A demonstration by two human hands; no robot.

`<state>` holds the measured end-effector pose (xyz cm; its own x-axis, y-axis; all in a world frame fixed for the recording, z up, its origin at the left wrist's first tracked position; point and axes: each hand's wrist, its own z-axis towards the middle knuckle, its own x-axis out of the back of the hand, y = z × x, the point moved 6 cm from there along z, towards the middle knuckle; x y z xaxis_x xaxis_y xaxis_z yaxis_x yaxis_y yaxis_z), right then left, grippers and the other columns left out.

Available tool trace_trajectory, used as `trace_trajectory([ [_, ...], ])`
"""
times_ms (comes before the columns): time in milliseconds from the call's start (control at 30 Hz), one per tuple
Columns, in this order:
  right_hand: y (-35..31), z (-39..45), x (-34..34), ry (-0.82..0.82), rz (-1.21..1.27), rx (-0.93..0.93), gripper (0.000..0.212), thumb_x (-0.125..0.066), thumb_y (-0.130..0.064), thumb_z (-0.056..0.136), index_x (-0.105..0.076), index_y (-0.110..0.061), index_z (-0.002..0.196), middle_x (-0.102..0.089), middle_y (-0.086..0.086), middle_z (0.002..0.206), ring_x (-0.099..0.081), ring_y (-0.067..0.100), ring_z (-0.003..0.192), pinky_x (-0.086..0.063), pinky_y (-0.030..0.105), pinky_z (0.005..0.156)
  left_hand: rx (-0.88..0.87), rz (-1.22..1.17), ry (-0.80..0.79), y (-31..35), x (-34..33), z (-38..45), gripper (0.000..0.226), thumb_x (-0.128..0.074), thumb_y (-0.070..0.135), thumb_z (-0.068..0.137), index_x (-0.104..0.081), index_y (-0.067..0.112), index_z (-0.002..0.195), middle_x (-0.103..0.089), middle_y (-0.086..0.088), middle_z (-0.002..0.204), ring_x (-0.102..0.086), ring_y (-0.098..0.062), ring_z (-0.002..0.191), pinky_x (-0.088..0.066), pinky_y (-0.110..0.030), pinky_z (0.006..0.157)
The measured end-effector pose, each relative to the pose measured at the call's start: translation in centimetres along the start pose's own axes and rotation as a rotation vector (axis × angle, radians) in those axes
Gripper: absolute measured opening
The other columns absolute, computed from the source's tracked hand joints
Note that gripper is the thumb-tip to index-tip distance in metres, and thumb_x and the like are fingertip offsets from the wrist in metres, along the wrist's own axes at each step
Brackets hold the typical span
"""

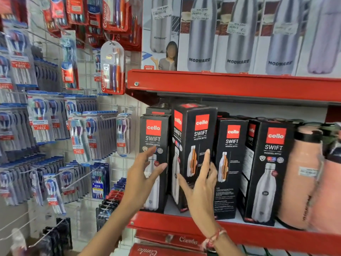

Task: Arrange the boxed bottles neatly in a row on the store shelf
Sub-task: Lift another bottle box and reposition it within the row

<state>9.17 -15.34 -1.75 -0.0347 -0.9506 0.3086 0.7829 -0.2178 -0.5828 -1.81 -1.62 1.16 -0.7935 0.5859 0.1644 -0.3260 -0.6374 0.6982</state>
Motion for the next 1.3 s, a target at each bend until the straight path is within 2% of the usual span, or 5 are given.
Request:
trace_trajectory([
  [200,-2.1,1.9,2.5,-0.259,0.336,0.106,0.102,-0.070,-0.064,0.071,0.003,-0.061,0.141,0.001,-0.063,0.127,-0.006,-0.025,0.130,-0.027,0.035,0.106,0.011,-0.123,-0.295,2.1,-0.8,1.5,0.058,-0.070,0.033,0.076,-0.041,0.057,0.121,-0.067,0.033,0.109,-0.057,0.012,0.110,-0.047,-0.008,0.085],
  [567,2.7,3.9,3.8,-0.607,0.289,-0.046,0.102,-0.061,-0.004,0.087,0.015,-0.035,0.149,-0.027,-0.007,0.156,-0.029,0.010,0.141,-0.023,0.034,0.116,-0.072,-0.032,-0.200,2.9,-8.0,-0.8,0.086,-0.066,0.017,0.087,-0.011,0.033,0.151,-0.033,0.008,0.156,-0.035,-0.004,0.140,-0.035,-0.040,0.114],
  [800,4.5,4.4,2.4,-0.461,0.070,-0.003,0.095,-0.056,0.006,0.085,0.010,-0.016,0.150,-0.033,-0.012,0.130,-0.002,-0.043,0.087,-0.004,-0.018,0.066,0.028,0.027,-0.164,-0.2,-9.9,-0.3,0.094,-0.060,0.057,0.078,-0.003,0.039,0.150,-0.044,0.049,0.126,-0.056,0.016,0.102,-0.043,-0.010,0.085],
  [1067,4.7,3.2,1.3,-0.480,0.127,-0.047,0.091,-0.049,0.005,0.088,0.010,-0.026,0.151,-0.032,-0.001,0.154,-0.034,0.012,0.136,-0.027,-0.003,0.088,0.138,0.147,-0.120,-1.4,-10.1,-1.2,0.087,-0.059,0.020,0.091,0.003,0.032,0.151,-0.052,0.022,0.112,-0.061,-0.024,0.103,-0.043,-0.022,0.068],
  [1300,3.6,1.2,8.3,0.247,0.175,0.069,0.063,-0.060,-0.005,0.088,-0.037,-0.016,0.145,-0.057,-0.002,0.129,-0.059,0.014,0.116,-0.050,0.024,0.093,0.140,0.598,-0.125,-1.6,-8.4,-0.6,0.068,-0.055,0.008,0.092,-0.022,0.017,0.149,-0.069,-0.022,0.112,-0.065,-0.038,0.101,-0.051,-0.047,0.081],
])
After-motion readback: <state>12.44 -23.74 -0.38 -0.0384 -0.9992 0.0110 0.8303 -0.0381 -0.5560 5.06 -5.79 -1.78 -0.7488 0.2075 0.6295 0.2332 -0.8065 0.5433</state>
